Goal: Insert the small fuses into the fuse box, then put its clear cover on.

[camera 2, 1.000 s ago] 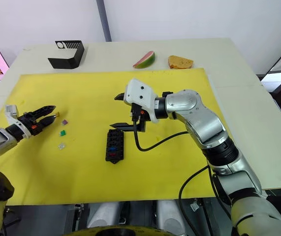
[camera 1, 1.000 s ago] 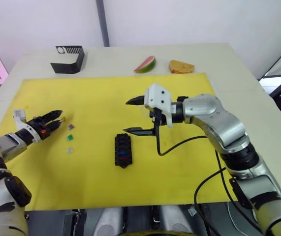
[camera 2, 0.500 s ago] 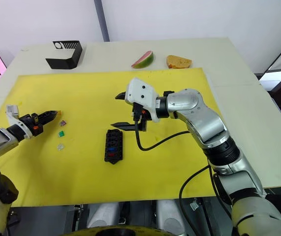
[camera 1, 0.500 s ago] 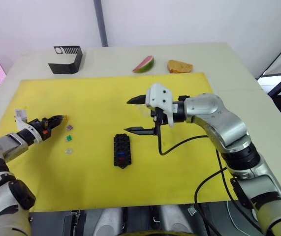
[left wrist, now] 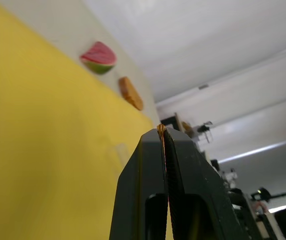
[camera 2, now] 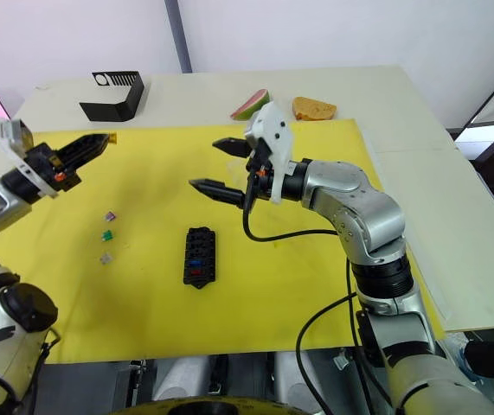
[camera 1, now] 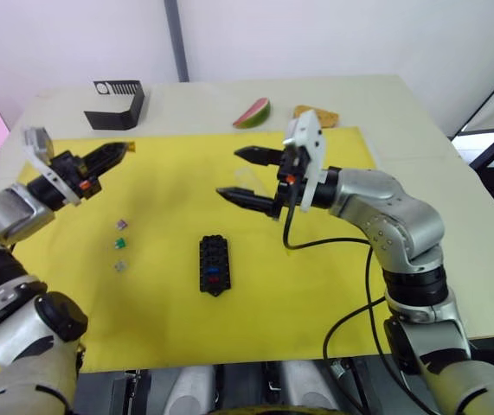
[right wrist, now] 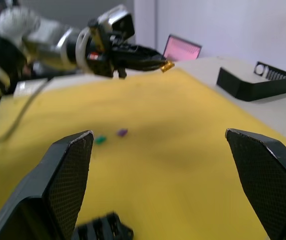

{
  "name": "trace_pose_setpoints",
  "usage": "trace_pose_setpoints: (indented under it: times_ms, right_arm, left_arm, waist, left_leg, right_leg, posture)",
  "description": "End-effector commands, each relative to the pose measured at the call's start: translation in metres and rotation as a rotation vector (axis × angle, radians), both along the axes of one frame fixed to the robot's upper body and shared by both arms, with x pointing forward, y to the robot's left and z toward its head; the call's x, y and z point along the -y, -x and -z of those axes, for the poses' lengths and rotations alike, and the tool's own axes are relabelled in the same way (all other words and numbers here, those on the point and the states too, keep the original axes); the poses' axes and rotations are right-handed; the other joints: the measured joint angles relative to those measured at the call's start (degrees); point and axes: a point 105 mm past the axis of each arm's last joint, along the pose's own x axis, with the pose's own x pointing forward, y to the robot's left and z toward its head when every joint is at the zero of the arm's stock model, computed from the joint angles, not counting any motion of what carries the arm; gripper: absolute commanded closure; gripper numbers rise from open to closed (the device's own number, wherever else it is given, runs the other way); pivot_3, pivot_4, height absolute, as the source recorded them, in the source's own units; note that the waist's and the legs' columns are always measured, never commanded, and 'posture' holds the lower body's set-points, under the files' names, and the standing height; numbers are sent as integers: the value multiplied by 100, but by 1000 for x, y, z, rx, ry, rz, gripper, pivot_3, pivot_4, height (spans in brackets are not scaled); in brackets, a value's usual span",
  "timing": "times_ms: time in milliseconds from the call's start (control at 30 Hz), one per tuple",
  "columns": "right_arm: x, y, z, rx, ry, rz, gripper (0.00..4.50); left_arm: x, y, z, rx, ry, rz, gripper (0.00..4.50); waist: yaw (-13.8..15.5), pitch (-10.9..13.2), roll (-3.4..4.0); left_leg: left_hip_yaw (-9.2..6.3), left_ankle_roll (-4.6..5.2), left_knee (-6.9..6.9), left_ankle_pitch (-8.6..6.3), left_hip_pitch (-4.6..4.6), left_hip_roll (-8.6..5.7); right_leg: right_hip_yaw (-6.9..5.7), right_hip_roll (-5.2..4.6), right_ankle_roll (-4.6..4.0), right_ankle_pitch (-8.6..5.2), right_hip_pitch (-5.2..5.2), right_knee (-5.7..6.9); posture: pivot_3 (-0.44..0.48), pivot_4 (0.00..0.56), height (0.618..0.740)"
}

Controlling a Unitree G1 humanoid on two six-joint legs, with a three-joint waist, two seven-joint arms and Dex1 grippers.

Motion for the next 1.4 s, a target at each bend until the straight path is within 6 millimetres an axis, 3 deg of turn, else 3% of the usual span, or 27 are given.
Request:
trace_pose_setpoints:
  times_ms: [33,367,600,833,933,1000,1400]
  right_arm:
    - [-1,4,-19,-19,-123,20,0]
    - [-13,1,-40,-231,-398,32,0]
    - [-19,-3,-45,-306,-473,48,0]
    - [-18,-5,-56,-332,-547,33,0]
    - [-16,-6,-61,-355,-596,31,805]
    - [-15,-6,-61,-363,-603,34,1707]
    - [-16,-6,-63,-380,-623,30,1707]
  left_arm:
    - [12,9,-25,106,-2,72,4449]
    - [71,12,-48,259,74,270,4449]
    - [109,13,-53,302,153,334,4449]
    - [120,10,-60,307,191,365,4449]
    - [125,9,-61,310,195,371,4500]
    - [127,10,-64,320,207,377,4500]
    - [134,12,-73,331,237,377,4500]
  waist:
    - [-8,0,0]
    - [29,0,0]
    - [10,0,0]
    - [12,0,0]
    - [15,0,0]
    - [17,0,0]
    - [15,0,0]
  left_leg:
    - [0,-1,-3,0,0,0]
    - [0,0,2,0,-2,0]
    - [1,-1,1,1,-1,0]
    - [1,-1,0,1,-2,0]
    - [1,-1,1,1,-2,0]
    - [1,-1,1,1,-2,0]
    - [1,-1,0,2,-3,0]
  right_leg:
    - [0,0,0,0,-2,0]
    - [0,-1,0,0,0,-2]
    - [0,0,0,0,-1,-1]
    - [0,2,0,0,-1,0]
    - [0,1,0,0,0,-1]
    - [0,1,0,0,0,-1]
    - [0,2,0,0,0,-1]
  posture:
    - [0,150,740]
    - [0,150,740]
    - [0,150,740]
    - [0,150,740]
    - [0,150,740]
    - [0,150,740]
    - [0,150,740]
